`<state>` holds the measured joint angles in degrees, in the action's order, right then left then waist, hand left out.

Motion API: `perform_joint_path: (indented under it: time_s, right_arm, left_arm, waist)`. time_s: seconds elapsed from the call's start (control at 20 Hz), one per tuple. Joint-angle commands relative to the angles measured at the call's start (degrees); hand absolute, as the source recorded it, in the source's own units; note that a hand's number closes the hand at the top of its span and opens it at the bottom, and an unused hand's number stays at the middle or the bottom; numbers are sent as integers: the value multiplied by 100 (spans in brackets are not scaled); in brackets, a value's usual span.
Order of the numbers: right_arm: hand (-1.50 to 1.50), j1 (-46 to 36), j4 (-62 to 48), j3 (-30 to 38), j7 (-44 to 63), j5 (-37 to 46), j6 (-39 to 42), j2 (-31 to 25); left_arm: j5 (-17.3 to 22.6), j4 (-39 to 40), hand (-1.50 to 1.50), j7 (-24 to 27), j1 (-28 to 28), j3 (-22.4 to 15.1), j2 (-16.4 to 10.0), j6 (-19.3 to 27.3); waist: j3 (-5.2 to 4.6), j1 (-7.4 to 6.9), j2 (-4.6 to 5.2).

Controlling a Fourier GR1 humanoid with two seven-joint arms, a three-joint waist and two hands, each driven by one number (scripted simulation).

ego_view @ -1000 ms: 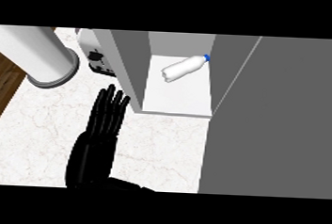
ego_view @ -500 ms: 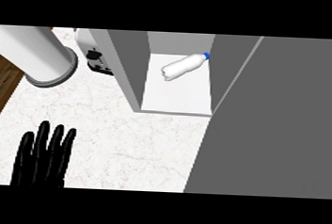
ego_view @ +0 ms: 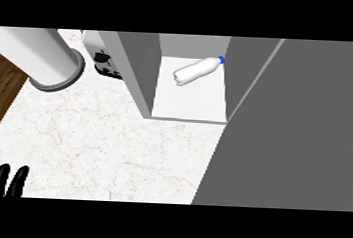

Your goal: Pick up the bottled water, place it into the cabinet and close the cabinet

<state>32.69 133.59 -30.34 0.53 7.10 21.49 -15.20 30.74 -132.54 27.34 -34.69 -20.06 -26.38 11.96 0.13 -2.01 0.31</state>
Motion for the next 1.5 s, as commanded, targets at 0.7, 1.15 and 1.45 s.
perform_joint_path:
  time_s: [0.7,1.15,1.45]
  right_arm:
    - [150,-2220,-814,-955,1765,-777,-1019,1494]
    - [150,-4744,-1809,357,2539,-2417,-2145,1517]
    - [150,-6083,-3396,836,2012,-3101,-2449,1519]
  left_arm:
    - [1220,23,-150,640,-1341,1601,-577,-1752]
    - [1855,-82,-150,870,-2278,2576,-609,-2714]
    - [2081,548,-150,1056,-2358,2954,-416,-3445]
  waist:
    - [-34,-222,-17]
    - [-14,-107,-12]
    - [-16,-48,-21]
